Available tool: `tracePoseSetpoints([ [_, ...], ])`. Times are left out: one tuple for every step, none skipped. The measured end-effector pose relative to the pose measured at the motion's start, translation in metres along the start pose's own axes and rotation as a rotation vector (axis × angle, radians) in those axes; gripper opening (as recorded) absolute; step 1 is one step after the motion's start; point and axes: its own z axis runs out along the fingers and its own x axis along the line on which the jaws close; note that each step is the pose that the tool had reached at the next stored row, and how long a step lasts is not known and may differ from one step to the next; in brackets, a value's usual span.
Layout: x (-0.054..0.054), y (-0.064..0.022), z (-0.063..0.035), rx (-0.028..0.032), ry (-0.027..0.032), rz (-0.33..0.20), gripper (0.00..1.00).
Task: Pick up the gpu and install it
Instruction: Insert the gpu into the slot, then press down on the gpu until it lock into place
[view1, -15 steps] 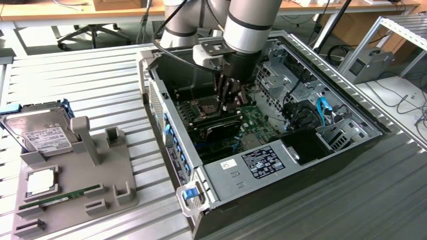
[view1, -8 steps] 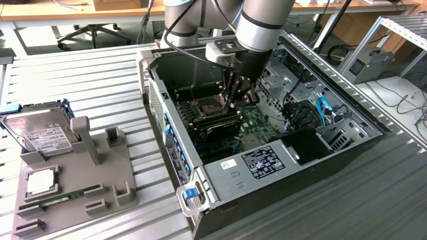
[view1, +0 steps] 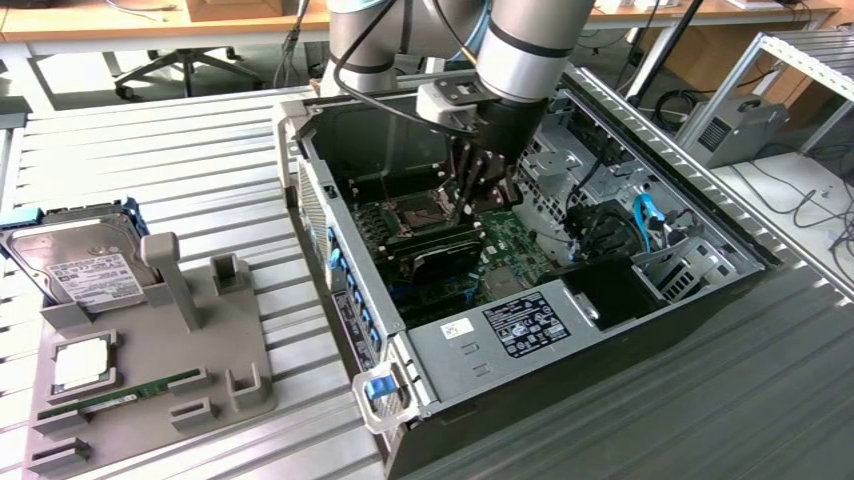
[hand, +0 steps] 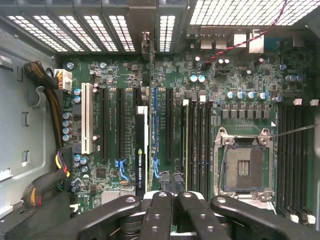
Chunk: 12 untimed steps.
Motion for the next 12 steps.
tracePoseSetpoints([
  [-0.0003,0.0,0.0,0.0,-0.0001,0.0,0.11],
  [-0.0008,0.0,0.0,0.0,-0.0002,0.0,0.11],
  [-0.001,0.0,0.0,0.0,-0.0002,0.0,0.11],
  [-0.0012,0.0,0.0,0.0,-0.0002,0.0,0.11],
  [-0.0015,0.0,0.0,0.0,-0.0002,0.0,0.11],
  [-0.0017,0.0,0.0,0.0,-0.0001,0.0,0.11],
  [-0.0019,0.0,0.0,0.0,-0.0002,0.0,0.11],
  [-0.0022,0.0,0.0,0.0,-0.0002,0.0,0.11],
  [-0.0025,0.0,0.0,0.0,-0.0002,0.0,0.11],
  [-0.0027,0.0,0.0,0.0,-0.0002,0.0,0.11],
  [-0.0032,0.0,0.0,0.0,-0.0001,0.0,0.11],
  [-0.0035,0.0,0.0,0.0,-0.0002,0.0,0.11],
])
